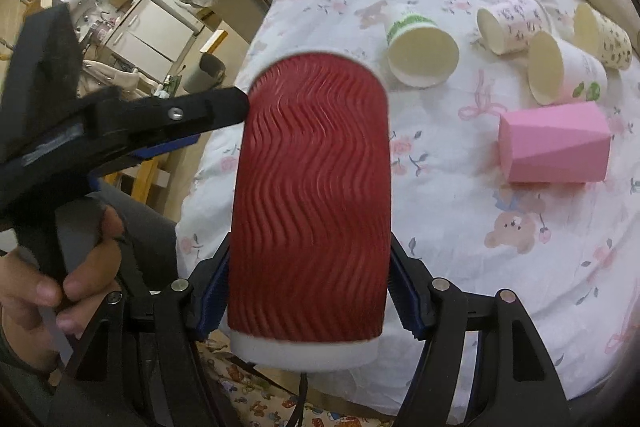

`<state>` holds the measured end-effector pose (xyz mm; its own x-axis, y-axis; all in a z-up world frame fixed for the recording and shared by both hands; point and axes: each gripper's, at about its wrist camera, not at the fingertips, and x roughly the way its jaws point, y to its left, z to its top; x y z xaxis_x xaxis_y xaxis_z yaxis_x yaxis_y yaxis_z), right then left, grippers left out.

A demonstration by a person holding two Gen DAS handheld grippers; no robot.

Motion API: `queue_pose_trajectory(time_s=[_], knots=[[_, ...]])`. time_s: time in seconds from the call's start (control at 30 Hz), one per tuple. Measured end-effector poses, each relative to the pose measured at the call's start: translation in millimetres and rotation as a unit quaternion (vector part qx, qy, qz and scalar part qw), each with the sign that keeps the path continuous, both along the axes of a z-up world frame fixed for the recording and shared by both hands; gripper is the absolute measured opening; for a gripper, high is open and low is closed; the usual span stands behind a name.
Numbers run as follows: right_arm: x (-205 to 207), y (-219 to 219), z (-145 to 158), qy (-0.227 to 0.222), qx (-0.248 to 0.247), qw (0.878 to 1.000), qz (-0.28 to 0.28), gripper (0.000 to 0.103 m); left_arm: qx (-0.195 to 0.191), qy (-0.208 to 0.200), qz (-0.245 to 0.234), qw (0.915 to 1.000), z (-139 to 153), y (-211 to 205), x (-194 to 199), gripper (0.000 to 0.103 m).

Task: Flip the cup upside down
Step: 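Rotate the red cup with the right gripper until its open rim faces down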

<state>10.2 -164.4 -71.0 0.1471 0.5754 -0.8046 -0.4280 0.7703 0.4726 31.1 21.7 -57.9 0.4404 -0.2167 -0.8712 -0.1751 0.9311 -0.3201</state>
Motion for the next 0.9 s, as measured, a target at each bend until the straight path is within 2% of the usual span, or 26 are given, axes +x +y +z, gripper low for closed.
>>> queue_pose_trajectory(time_s=[0.33,0.57,0.73,0.83,0.9], knots=[[-3.5,-9.6,14.9,-0.039,-0.001,0.999,-0.008,0.070,0.018,0.029,0.006,0.9994,-11.8,8.9,-1.7,0.093],[-0.6,-13.2,20.0,-0.057,-0.003,0.998,-0.015,0.069,0.053,0.041,-0.010,0.9977,-16.8,-0.3,-2.0,0.093],[5.7,-18.0,23.7,-0.057,-0.007,0.998,-0.026,0.069,0.062,0.023,-0.001,0.9978,-6.6,7.6,-7.6,0.093],[15.8,-18.1,32.0,-0.067,-0.029,0.997,-0.029,0.069,0.077,0.008,0.010,0.9969,1.8,16.8,-15.7,0.094],[29.1,-14.2,33.7,-0.063,-0.056,0.996,-0.029,0.069,0.074,0.004,0.016,0.9971,4.2,24.8,-20.6,0.094]])
